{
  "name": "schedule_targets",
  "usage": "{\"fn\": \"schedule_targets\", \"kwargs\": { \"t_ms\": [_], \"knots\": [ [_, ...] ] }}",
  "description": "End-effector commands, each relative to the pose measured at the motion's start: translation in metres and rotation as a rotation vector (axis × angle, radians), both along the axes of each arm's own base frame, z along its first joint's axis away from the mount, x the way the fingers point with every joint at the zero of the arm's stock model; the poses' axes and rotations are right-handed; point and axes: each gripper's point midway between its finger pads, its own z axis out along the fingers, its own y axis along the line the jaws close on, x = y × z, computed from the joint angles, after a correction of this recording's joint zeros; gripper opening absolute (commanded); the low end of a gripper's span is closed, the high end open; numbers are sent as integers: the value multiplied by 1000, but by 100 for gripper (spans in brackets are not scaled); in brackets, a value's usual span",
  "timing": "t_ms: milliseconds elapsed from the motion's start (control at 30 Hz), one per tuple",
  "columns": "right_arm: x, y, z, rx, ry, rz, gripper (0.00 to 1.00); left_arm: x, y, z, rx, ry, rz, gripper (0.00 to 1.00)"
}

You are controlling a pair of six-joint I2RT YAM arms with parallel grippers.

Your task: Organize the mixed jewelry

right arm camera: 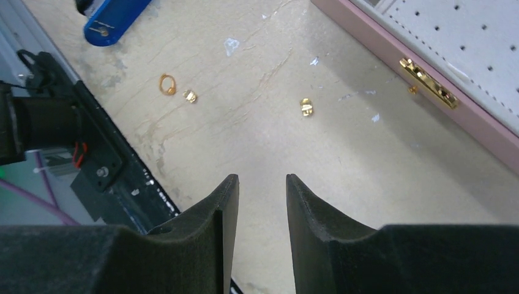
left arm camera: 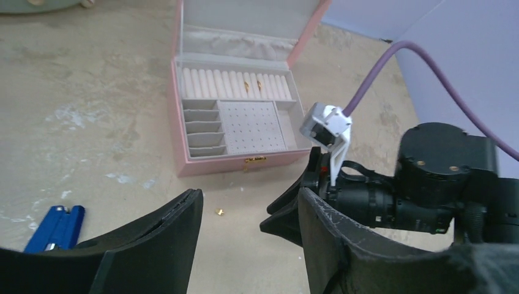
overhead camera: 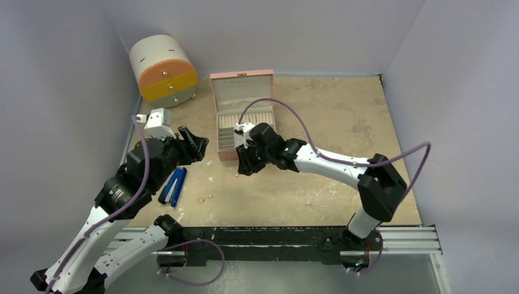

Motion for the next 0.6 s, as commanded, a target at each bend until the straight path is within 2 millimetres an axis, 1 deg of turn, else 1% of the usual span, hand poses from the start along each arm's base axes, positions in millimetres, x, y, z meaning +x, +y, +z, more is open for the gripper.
{"fn": "schedule_targets", "kwargs": {
  "t_ms": [0,133,233,367,567],
  "knots": [
    [14,11,-7,-84,-61,33,37,-5,31,23,50,-82,88,60],
    [24,14,-28,-166,-63,45,37,-12,49,29,60,-121,140,65],
    [28,17,-39,-200,-68,61,37,-16,59,27,74,-134,170,67],
    [32,22,-51,-230,-74,88,38,-19,67,21,90,-138,191,67],
    [33,31,-61,-243,-70,119,38,-20,72,10,109,-135,207,68]
  ]
}}
